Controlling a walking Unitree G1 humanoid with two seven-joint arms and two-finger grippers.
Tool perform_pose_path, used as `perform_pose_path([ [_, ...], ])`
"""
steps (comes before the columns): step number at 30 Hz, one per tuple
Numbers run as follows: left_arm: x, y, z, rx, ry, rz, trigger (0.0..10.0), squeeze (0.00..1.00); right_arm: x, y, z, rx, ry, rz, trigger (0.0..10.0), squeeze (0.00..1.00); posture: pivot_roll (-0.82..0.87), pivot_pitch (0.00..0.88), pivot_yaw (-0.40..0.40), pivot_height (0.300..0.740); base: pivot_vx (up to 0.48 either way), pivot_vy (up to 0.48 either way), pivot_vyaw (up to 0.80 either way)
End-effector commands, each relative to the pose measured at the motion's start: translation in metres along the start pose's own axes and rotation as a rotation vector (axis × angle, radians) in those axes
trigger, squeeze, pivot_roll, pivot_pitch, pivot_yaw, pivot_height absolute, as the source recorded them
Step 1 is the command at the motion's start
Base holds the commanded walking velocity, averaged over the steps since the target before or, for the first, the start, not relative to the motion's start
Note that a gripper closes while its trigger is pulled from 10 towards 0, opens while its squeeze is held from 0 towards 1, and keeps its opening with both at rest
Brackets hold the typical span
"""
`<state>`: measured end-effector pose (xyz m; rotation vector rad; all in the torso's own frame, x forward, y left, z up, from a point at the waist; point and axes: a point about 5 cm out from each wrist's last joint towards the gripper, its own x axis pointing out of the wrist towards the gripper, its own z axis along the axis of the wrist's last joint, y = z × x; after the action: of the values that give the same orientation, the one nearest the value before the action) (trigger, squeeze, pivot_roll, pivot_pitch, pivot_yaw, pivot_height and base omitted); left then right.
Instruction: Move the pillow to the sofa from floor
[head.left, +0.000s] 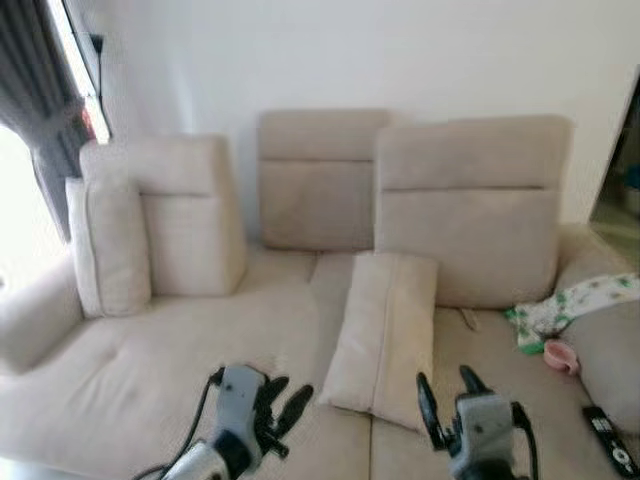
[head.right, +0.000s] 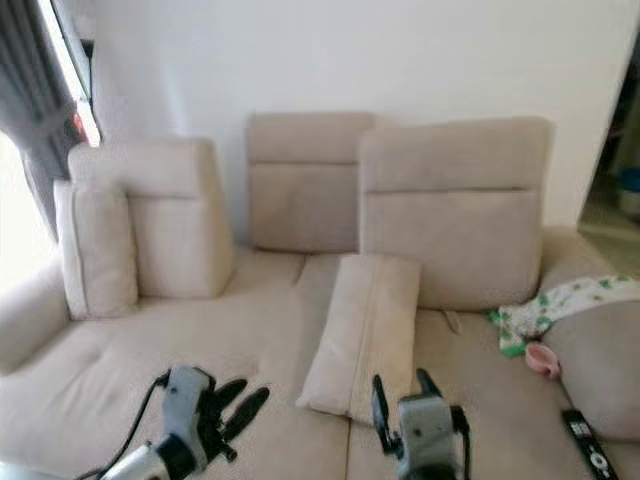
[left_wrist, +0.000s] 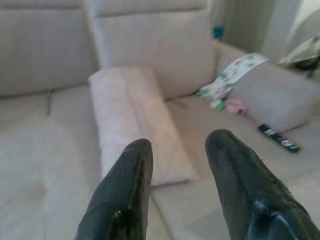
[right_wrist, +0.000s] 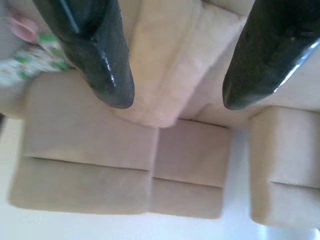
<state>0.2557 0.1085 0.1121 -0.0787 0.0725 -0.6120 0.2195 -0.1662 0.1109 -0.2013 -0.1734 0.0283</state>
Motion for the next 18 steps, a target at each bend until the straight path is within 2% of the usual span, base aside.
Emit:
perform_pose_path([
  [1, -0.0028, 0.0032, -0.0046, -0.002, 0.024, 0.015, 10.0, 0.0, 0.0, 0.0055, -0.0006, 0.009, 0.001, 0.011, 10.0, 0.0, 0.02, 0.0, 0.083, 0.733, 0.0, 0.0, 0.0],
  [18, -0.0025, 0.0041, -0.0044, -0.015, 0.016, 0.006, 10.0, 0.0, 0.0015, 0.0063, -0.0015, 0.008, -0.001, 0.004, 10.0, 0.0, 0.02, 0.0, 0.087, 0.733, 0.0, 0.0, 0.0],
])
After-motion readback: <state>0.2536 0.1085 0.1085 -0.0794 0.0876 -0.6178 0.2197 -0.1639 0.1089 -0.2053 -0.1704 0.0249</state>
